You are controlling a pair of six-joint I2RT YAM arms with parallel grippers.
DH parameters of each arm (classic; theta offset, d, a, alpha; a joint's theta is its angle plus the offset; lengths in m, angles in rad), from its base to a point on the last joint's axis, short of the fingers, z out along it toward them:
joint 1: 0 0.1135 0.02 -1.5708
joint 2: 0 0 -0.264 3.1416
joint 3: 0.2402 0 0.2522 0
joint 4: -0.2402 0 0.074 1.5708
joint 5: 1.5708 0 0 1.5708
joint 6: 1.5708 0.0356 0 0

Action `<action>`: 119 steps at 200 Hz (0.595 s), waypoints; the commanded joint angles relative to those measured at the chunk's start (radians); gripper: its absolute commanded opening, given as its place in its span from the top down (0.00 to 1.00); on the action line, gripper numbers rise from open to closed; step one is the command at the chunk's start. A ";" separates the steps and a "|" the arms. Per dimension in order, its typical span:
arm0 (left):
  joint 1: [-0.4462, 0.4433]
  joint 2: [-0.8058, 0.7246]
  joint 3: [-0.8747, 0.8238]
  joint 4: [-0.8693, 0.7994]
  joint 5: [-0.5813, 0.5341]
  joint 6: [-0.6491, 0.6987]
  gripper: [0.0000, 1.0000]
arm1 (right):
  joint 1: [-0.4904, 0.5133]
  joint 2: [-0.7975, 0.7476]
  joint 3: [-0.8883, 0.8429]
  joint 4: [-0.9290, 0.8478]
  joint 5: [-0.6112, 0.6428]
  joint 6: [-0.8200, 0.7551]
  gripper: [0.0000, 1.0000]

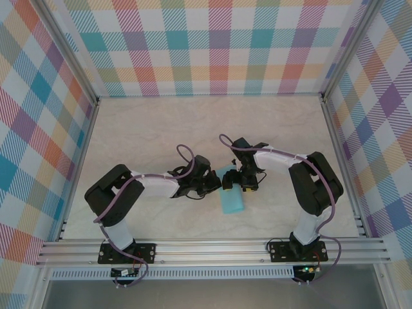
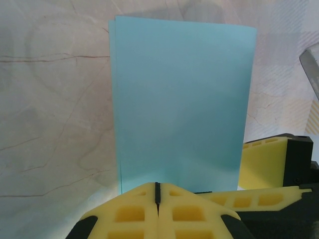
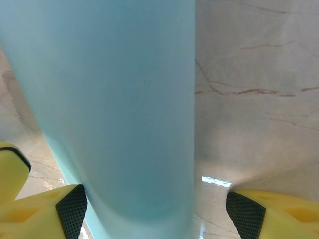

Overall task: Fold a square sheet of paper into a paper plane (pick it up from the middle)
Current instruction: Hold the square sheet of paper at the center of the table.

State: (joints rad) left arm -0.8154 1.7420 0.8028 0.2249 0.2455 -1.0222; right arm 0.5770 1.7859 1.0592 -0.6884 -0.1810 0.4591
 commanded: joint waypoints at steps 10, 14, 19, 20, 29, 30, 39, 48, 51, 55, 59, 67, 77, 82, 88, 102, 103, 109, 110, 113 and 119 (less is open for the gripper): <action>-0.025 0.041 0.023 0.031 0.006 -0.016 1.00 | 0.003 0.102 -0.073 0.085 0.055 -0.011 0.19; -0.024 0.043 0.023 0.031 0.006 -0.016 1.00 | 0.003 0.103 -0.074 0.085 0.055 -0.011 0.19; -0.026 0.048 0.026 0.031 0.008 -0.016 1.00 | 0.003 0.104 -0.074 0.086 0.055 -0.012 0.19; -0.026 0.050 0.026 0.031 0.008 -0.016 1.00 | 0.003 0.104 -0.074 0.087 0.055 -0.012 0.19; -0.028 0.057 0.029 0.028 0.009 -0.016 1.00 | 0.003 0.106 -0.074 0.088 0.054 -0.011 0.19; -0.027 0.058 0.029 0.027 0.009 -0.016 1.00 | 0.003 0.106 -0.074 0.089 0.053 -0.011 0.19; -0.029 0.065 0.033 0.016 0.008 -0.016 1.00 | 0.003 0.107 -0.076 0.091 0.051 -0.009 0.19; -0.031 0.069 0.033 0.009 0.000 -0.016 1.00 | 0.003 0.108 -0.077 0.095 0.048 -0.008 0.19; -0.032 0.071 0.031 0.007 -0.002 -0.018 1.00 | 0.003 0.108 -0.077 0.095 0.048 -0.007 0.19; -0.032 0.072 0.032 0.005 -0.005 -0.019 1.00 | 0.003 0.109 -0.077 0.095 0.048 -0.007 0.19; -0.034 0.075 0.030 0.001 -0.007 -0.021 1.00 | 0.002 0.109 -0.077 0.096 0.048 -0.008 0.19; -0.033 0.075 0.028 0.001 -0.011 -0.021 1.00 | 0.003 0.110 -0.078 0.096 0.048 -0.005 0.19; -0.034 0.076 0.026 -0.004 -0.017 -0.025 1.00 | 0.003 0.111 -0.077 0.098 0.049 -0.005 0.18; -0.034 0.076 0.023 -0.009 -0.021 -0.026 1.00 | 0.002 0.112 -0.077 0.097 0.049 -0.005 0.18; -0.034 0.074 0.023 -0.015 -0.026 -0.026 1.00 | 0.003 0.114 -0.077 0.098 0.049 -0.005 0.18; -0.033 0.066 0.017 -0.017 -0.037 -0.026 1.00 | 0.003 0.115 -0.078 0.098 0.051 -0.004 0.18; -0.034 0.066 0.016 -0.016 -0.038 -0.026 1.00 | 0.004 0.115 -0.079 0.098 0.051 -0.004 0.18; -0.033 0.064 0.011 -0.012 -0.040 -0.027 1.00 | 0.003 0.115 -0.079 0.099 0.051 -0.003 0.18; -0.034 0.064 0.010 -0.011 -0.040 -0.027 1.00 | 0.002 0.115 -0.079 0.098 0.051 -0.002 0.18; -0.033 0.062 0.010 -0.010 -0.040 -0.027 1.00 | 0.003 0.115 -0.079 0.101 0.051 -0.002 0.18; -0.034 0.061 0.010 -0.015 -0.042 -0.024 1.00 | 0.003 0.116 -0.080 0.101 0.051 -0.002 0.18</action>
State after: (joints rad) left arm -0.8158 1.7634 0.8104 0.2352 0.2302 -1.0359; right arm 0.5766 1.7924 1.0550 -0.6788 -0.1734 0.4908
